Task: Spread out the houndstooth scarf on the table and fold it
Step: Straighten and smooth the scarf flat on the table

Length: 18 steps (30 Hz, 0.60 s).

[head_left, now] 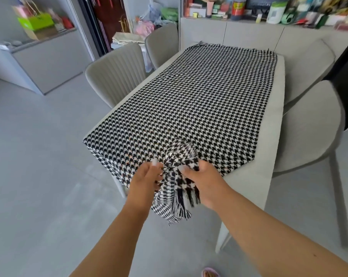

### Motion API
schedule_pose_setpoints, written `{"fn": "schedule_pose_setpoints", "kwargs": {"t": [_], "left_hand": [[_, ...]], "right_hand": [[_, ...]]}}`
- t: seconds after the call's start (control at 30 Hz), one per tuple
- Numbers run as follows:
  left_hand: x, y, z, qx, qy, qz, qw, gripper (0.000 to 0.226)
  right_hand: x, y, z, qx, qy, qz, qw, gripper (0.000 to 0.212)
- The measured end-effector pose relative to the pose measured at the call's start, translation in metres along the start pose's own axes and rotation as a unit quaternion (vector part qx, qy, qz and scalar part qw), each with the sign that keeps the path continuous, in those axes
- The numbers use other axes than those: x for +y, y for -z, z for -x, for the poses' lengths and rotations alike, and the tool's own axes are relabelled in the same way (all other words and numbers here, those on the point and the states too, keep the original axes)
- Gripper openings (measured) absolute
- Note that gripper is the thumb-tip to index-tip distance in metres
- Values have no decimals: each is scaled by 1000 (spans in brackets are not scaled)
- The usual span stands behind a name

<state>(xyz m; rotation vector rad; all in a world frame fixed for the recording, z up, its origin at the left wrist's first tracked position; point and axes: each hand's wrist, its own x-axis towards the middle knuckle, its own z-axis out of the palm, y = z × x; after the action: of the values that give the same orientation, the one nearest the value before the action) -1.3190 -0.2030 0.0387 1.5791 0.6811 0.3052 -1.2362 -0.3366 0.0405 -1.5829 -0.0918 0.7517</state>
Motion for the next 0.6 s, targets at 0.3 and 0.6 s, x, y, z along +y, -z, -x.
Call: {"fn": "schedule_pose_setpoints", "kwargs": {"t": [0.3,0.6], "left_hand": [[-51,-17,37,45,300,227,926,37],[-61,-33,20,19,338,583,738,48]], "right_hand": [[-23,-17,4,46,155,125,979,26],[-33,-18,-7,6,85,10,996,19]]}}
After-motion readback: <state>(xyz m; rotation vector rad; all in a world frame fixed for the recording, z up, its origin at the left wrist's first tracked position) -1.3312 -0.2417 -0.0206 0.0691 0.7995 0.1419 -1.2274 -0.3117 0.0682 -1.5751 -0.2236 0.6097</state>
